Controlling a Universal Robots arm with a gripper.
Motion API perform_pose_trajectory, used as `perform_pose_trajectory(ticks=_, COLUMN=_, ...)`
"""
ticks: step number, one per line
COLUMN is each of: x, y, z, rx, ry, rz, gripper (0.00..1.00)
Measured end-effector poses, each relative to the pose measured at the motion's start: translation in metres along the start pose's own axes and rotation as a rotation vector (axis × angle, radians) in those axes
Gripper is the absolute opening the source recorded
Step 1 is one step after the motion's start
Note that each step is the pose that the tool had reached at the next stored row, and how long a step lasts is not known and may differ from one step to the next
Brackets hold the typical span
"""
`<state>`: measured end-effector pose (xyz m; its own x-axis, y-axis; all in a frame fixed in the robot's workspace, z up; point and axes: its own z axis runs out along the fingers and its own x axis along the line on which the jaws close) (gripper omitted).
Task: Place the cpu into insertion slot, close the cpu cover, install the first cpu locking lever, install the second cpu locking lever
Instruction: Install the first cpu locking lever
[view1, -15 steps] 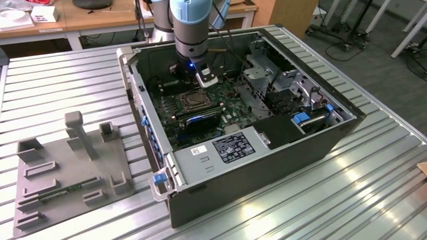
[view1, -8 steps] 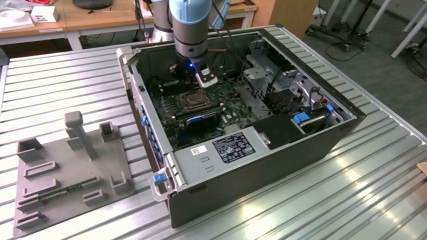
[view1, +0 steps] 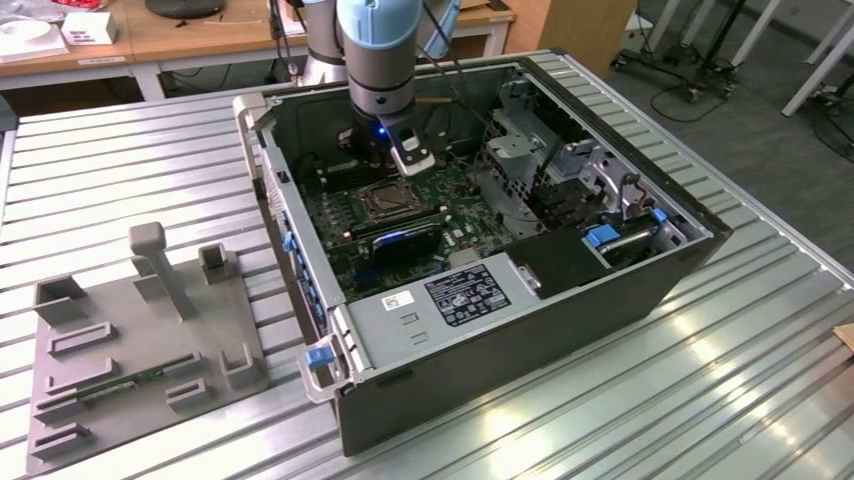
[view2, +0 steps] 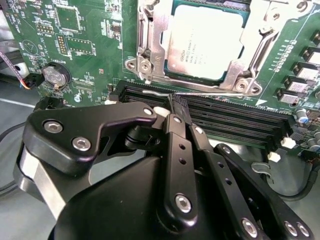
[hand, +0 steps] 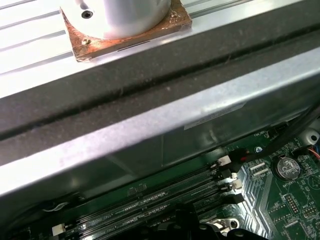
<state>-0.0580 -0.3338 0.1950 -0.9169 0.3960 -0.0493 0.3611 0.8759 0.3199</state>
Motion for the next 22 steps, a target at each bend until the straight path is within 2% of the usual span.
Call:
perform_pose_trajectory(ticks=11, x=-0.0002, y=-0.0021, z=0.0016, rx=-0.002, ry=-0.0058, rz=-0.002, gripper=0.1)
perform_pose_trajectory(ticks=18, x=0.0041, y=-0.0038, z=0.0009, rx=-0.0051, ry=-0.0125, rz=-0.004, gripper=0.1)
perform_pose_trajectory(ticks=22, x=0.0051, y=-0.0042, z=0.0007, rx=-0.006, ry=-0.0144, rz=-0.004, gripper=0.1)
